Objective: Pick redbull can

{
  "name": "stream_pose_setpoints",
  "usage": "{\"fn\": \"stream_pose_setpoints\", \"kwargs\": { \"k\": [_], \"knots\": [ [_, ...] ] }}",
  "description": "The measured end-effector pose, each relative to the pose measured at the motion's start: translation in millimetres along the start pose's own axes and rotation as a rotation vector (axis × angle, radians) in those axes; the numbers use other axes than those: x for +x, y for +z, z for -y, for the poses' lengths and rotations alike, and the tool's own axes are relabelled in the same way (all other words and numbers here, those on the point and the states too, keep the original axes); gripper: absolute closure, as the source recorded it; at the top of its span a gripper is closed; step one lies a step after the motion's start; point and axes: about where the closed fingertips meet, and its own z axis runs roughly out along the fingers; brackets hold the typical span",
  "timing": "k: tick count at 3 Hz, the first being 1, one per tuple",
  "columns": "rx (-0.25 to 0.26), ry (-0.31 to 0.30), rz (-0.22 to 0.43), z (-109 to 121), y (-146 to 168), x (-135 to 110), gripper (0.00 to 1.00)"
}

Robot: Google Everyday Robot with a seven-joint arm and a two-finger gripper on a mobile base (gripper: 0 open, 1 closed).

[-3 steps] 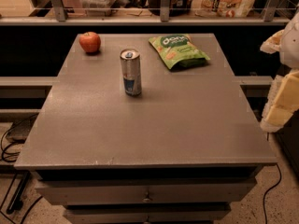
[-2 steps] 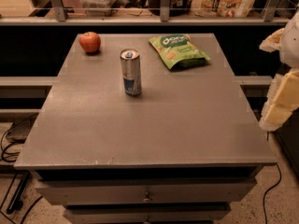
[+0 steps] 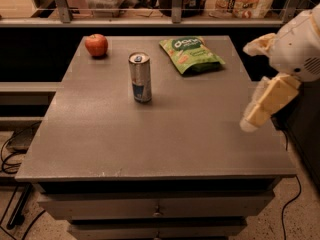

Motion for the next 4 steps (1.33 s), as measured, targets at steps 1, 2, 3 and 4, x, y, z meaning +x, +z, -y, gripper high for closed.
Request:
{"fn": "stream_pose_setpoints", "kwargs": {
  "k": [1, 2, 3, 4],
  "knots": [
    [-0.029, 0.001, 0.177, 5.4, 31.4, -38.8, 0.00],
    [-0.026, 0.004, 0.184, 7.3, 34.8, -41.7, 0.00],
    [-0.006, 0.024, 0.230, 19.1, 55.1, -60.4, 0.00],
    [-0.016, 0.026, 0.304, 35.2, 87.0, -88.0, 0.00]
  ]
}}
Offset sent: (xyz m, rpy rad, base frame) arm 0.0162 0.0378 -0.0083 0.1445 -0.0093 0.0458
